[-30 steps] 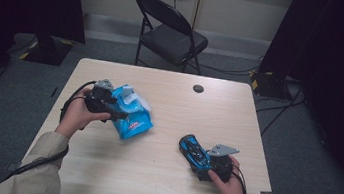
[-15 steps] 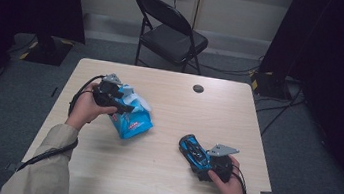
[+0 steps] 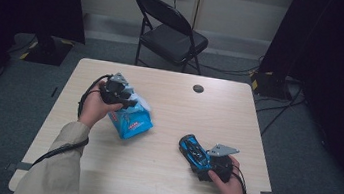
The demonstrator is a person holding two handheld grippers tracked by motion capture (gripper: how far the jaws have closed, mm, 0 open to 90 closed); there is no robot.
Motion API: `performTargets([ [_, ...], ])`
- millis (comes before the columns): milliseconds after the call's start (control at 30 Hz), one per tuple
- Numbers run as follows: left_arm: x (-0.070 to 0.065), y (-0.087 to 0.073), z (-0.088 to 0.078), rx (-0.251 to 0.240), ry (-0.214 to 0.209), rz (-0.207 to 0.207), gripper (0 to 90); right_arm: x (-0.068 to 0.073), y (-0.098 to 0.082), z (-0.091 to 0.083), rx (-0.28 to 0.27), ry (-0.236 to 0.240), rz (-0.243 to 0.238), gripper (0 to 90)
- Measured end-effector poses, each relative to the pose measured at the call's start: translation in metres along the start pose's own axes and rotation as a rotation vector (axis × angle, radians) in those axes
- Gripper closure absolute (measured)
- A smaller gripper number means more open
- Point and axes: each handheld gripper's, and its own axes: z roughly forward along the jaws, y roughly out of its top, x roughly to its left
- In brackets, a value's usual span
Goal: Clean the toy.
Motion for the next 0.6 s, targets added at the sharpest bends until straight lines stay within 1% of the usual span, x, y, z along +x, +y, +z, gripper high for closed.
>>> performTargets([
  [33,0.0002,0.0000,0.0009,0.007,0.002,0.000,57.8,0.0000,0.0000,0.0000,0.000,0.000,0.000,13.8],
  [100,0.0005,-0.0004,0.0047,0.006,0.009,-0.002,59.2,0.0000,0.0000,0.0000,0.000,0.000,0.000,13.8],
  [133,0.0015,-0.0003,0.0048,0.016,0.014,0.000,64.3,0.0000,0.0000,0.0000,0.000,0.000,0.000,13.8],
  [167,0.0024,-0.0014,0.0069,0.023,0.024,-0.019,65.7,0.0000,0.0000,0.0000,0.000,0.000,0.000,13.8],
  [200,0.0024,-0.0014,0.0069,0.023,0.024,-0.019,70.1,0.0000,0.0000,0.0000,0.000,0.000,0.000,13.8],
  [267,0.0033,-0.0022,0.0085,0.036,0.029,-0.016,71.5,0.0000,0.0000,0.0000,0.000,0.000,0.000,13.8],
  [300,0.0038,-0.0022,0.0084,0.036,0.021,-0.026,73.6,0.0000,0.0000,0.0000,0.000,0.000,0.000,13.8],
  [333,0.0042,-0.0022,0.0082,0.039,0.018,-0.046,78.1,0.0000,0.0000,0.0000,0.000,0.000,0.000,13.8],
  [367,0.0046,-0.0022,0.0081,0.040,0.025,-0.049,79.2,0.0000,0.0000,0.0000,0.000,0.000,0.000,13.8],
  [433,0.0050,-0.0016,0.0070,0.064,0.027,-0.056,88.6,0.0000,0.0000,0.0000,0.000,0.000,0.000,13.8],
  [467,0.0058,-0.0012,0.0061,0.081,0.034,-0.054,89.8,0.0000,0.0000,0.0000,0.000,0.000,0.000,13.8],
  [500,0.0058,-0.0012,0.0061,0.081,0.034,-0.054,90.0,0.0000,0.0000,0.0000,0.000,0.000,0.000,13.8],
  [533,0.0066,-0.0012,0.0052,0.088,0.040,-0.060,90.0,0.0000,0.0000,0.0000,0.000,0.000,0.000,13.8],
  [567,0.0074,-0.0014,0.0043,0.084,0.039,-0.069,90.0,0.0000,0.0000,0.0000,0.000,0.000,0.000,13.8],
  [600,0.0085,-0.0014,0.0029,0.087,0.030,-0.081,90.0,0.0000,0.0000,0.0000,0.000,0.000,0.000,13.8],
])
